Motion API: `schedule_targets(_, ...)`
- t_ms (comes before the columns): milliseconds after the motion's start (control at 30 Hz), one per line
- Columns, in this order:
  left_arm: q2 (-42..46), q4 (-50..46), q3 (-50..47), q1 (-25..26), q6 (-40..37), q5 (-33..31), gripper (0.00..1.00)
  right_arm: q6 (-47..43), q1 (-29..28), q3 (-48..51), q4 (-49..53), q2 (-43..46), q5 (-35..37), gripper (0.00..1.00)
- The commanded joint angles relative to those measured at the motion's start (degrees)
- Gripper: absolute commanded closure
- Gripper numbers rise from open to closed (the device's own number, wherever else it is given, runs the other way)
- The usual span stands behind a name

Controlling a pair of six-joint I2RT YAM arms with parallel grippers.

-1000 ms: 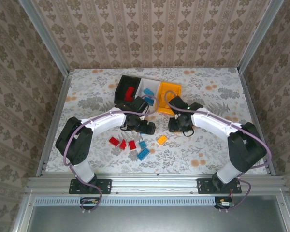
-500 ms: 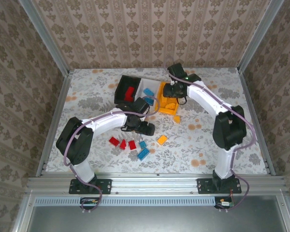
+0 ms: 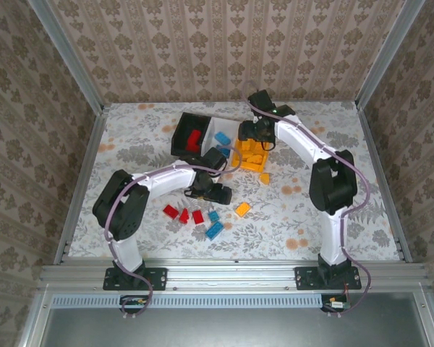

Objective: Sort the legos into containers by color

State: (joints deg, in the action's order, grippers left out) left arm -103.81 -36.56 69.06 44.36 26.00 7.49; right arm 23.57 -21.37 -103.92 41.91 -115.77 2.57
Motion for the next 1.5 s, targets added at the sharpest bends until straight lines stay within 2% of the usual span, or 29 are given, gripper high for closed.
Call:
schedule_targets(0,-1.7,-1.4,2.8,1.0,1.0,-0.4,0.14,1.6,0.1,4.3,-1.4,8.0,-1.5,0.23)
schedule_targets(333,-5.3,-3.7,6.0,1.1,1.3,-2.3,0.15,4.4,-0.1,20.9,-6.9,20.7,-7.7,0.22)
schedule_targets(800,-10.5,-6.5,12.1,1.2,1.6,-3.0,0.15,4.4,-0.9,27.5,-9.0,23.7,-9.9,0.21)
schedule_targets(1133,-10.0,-6.7,10.9,1.2,1.3,-3.7,0.27,5.0,-1.0,29.2,-10.3,24.5,-10.6,0.21)
schedule_targets(1233,-9.9,-6.7,11.1,1.1,1.1,-3.8,0.35,4.8,-1.0,29.8,-9.8,25.7,-10.1,0.21)
schedule_targets(1467,-9.3,-7.0,11.9,0.6,0.1,-3.6,0.36,4.7,-1.0,32.2,-8.9,29.0,-8.7,0.21)
